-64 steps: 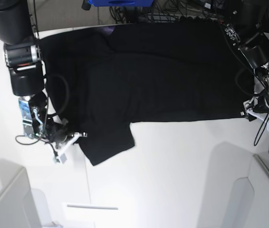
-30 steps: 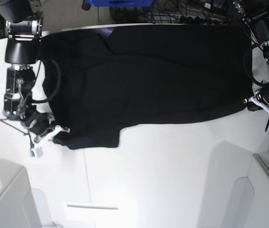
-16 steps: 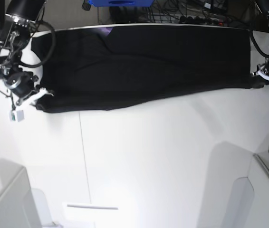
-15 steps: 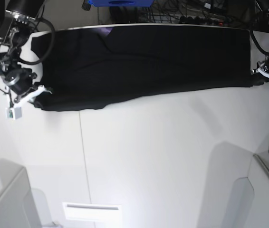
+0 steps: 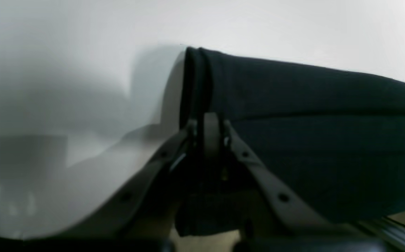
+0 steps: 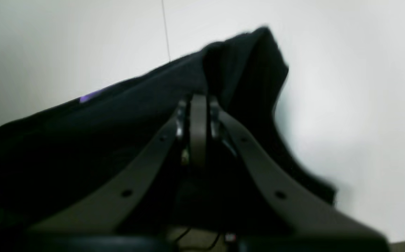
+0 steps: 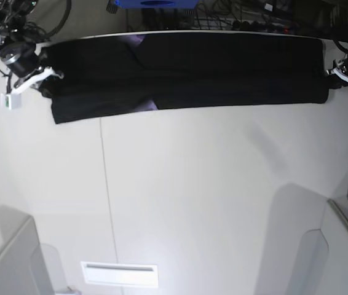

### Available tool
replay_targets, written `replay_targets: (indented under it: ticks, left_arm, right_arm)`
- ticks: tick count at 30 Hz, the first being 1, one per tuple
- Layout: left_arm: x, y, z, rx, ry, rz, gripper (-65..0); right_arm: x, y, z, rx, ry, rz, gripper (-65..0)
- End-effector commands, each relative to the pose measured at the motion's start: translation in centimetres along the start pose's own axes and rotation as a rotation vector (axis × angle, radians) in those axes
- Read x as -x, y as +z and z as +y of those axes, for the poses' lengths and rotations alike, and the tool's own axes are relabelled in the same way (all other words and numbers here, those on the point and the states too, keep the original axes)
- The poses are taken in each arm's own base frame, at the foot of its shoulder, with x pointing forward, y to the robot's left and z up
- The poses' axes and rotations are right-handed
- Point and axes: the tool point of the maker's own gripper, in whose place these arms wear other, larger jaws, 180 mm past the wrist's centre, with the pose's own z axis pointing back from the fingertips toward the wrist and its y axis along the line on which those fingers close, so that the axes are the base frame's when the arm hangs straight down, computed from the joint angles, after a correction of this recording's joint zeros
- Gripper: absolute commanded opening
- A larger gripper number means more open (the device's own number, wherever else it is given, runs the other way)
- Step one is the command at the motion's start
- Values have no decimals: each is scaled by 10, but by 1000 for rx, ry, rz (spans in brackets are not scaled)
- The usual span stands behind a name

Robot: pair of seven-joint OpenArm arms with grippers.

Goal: Fold the T-shirt properly
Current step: 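Grasp the hem corners and fold them over onto the folded shoulder edge, then release and regrasp the folded strip's ends with both grippers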

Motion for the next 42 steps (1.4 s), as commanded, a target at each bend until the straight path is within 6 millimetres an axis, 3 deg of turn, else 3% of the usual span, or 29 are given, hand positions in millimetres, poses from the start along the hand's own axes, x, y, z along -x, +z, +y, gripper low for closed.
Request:
replay_targets:
  ticks: [1,8,19,22,23,25,28,30,31,33,35,36,37,42]
  left_arm:
    - [-11,7,2,-8,-27,-29,-650]
    - [1,6,3,-9,-24,2,-650]
    - [6,8,9,-53,-48,27,-650]
    - [0,12,8,-97,-106,18,-650]
    - [2,12,7,-106,-113,17,-607]
    - [-1,16,-1,-112,-149,3,-451]
    - [-11,20,-16,-98,-188,-35,-255]
    - [-19,27,-25,-96,-203,-78,-169]
    - [-20,29,-29,-95,-196,-96,-161]
    - [-14,31,-34,-94,-180,-110,-232]
    - [-6,29,-34,-92,-163,-97,-434]
    - [-3,28,-32,-92,-153,-90,-584]
    - [3,25,-30,-92,-130,-78,-650]
    - [29,6,-11,-181,-144,37,-650]
  right_arm:
    - [-5,6,0,-3,13,-23,-650]
    - [10,12,-9,25,-4,-8,-650]
    - [40,6,-17,83,-47,68,-650]
    - [40,9,-20,93,-51,63,-458]
    - [39,10,-23,102,-55,57,-407]
    - [36,14,-29,122,-61,43,-356]
    - [26,25,-40,161,-62,4,-369]
    - [15,31,-35,146,-5,-26,-380]
    - [11,31,-28,119,45,-40,-399]
    - [10,27,-12,42,143,-46,-486]
    - [12,16,7,-34,215,-26,-648]
    - [18,10,11,-53,210,4,-650]
    - [24,2,12,-70,192,28,-650]
    - [51,-34,-1,-72,141,142,-650]
